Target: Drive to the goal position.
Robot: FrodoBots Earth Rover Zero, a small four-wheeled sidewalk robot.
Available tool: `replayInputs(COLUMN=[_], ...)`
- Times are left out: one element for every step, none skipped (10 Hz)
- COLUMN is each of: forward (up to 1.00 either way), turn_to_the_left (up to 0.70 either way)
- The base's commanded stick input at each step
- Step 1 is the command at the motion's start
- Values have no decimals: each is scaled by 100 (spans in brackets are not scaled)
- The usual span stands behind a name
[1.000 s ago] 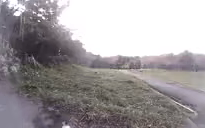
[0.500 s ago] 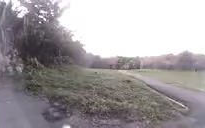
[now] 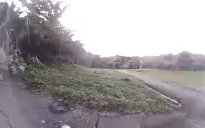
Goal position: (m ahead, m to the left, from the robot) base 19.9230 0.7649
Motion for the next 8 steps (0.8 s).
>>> replayInputs(forward=[0, 0, 0, 0, 0, 0, 0, 0], turn_to_the_left=[-70, -70, -70, -70, -70, -70, -70, -70])
